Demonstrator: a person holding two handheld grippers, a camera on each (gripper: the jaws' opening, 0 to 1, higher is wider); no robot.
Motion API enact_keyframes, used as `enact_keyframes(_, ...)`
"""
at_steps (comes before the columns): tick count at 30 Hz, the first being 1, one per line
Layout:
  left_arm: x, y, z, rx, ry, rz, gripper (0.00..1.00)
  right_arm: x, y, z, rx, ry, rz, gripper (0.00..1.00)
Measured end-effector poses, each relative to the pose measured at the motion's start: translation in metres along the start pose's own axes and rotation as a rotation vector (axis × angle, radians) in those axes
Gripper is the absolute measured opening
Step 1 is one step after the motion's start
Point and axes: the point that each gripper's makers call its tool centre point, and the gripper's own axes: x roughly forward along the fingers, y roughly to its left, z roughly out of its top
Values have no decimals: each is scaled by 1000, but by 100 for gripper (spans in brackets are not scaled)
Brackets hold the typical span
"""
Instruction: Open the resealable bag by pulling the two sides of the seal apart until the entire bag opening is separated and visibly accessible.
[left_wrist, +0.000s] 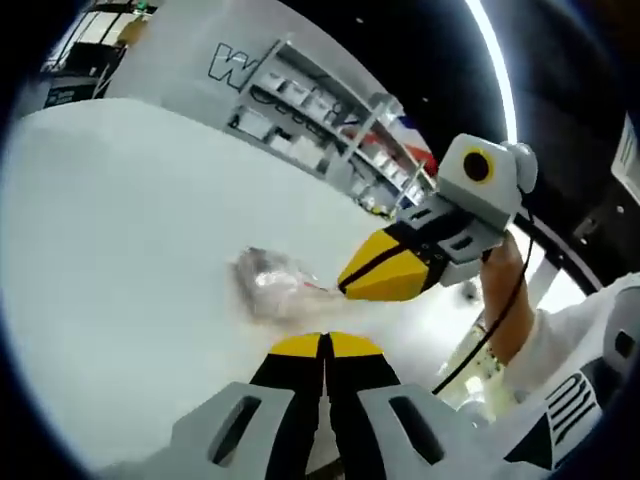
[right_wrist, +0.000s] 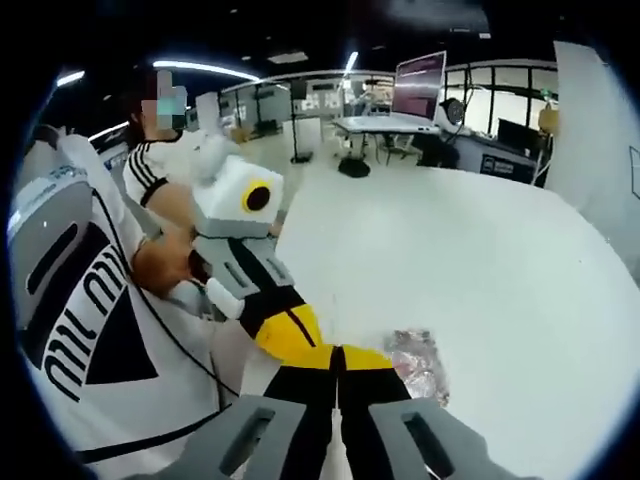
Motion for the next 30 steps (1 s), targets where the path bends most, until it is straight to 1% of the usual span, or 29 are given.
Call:
enact_keyframes(1, -1, -3, 6, -25, -31, -30, 1, 0, 1, 0, 4, -2, 3, 0)
enact_keyframes(3, -3, -6, 16, -115, -85, -87, 1, 2, 1, -1, 16, -4, -2, 0)
enact_keyframes(4, -4, -5, 17, -146, -90, -95, 2, 2, 0, -2, 21, -6, -5, 0)
enact_keyframes(5, -5, -4, 17, -158, -96, -96, 3, 2, -2, -2, 28, -9, -11, 0)
enact_keyframes(6, -5, -4, 16, -177, -105, -103, 9, 1, -3, -2, 30, -14, -15, 0)
enact_keyframes(7, -5, -6, 17, -231, -108, -125, 14, 1, -3, -2, 31, -18, -15, 0)
enact_keyframes(9, -5, -9, 19, -305, -122, -165, 17, 0, -3, -1, 33, -25, -16, 0)
enact_keyframes(11, -5, -5, 20, -327, -133, -164, 17, 1, -2, -1, 30, -27, -13, 0)
enact_keyframes(12, -5, -1, 22, -350, -147, -154, 16, 1, -2, -1, 26, -29, -12, 0)
enact_keyframes(13, -5, -3, 21, -368, -154, -152, 14, 1, -3, -1, 18, -27, -19, 0)
enact_keyframes(14, -5, -1, 22, -388, -171, -140, 11, 1, -2, -1, 16, -28, -15, 0)
enact_keyframes(15, -5, 1, 23, -386, -168, -141, 8, 1, 0, 1, 18, -36, -9, 0)
enact_keyframes(16, -5, 1, 24, -393, -171, -144, 7, 1, 0, 1, 15, -35, -12, 0)
enact_keyframes(18, -4, -4, 23, -400, -169, -148, 4, 1, -1, 0, 11, -33, -15, 0)
enact_keyframes(23, -3, -5, 22, -417, -157, -155, 2, 2, -2, 0, 8, -34, -18, 0)
enact_keyframes(26, -4, -8, 19, -408, -142, -152, 2, 2, -3, 0, 3, -32, -22, 0)
enact_keyframes(30, -4, -8, 19, -396, -145, -143, 2, 2, -1, 1, -5, -29, -22, 0)
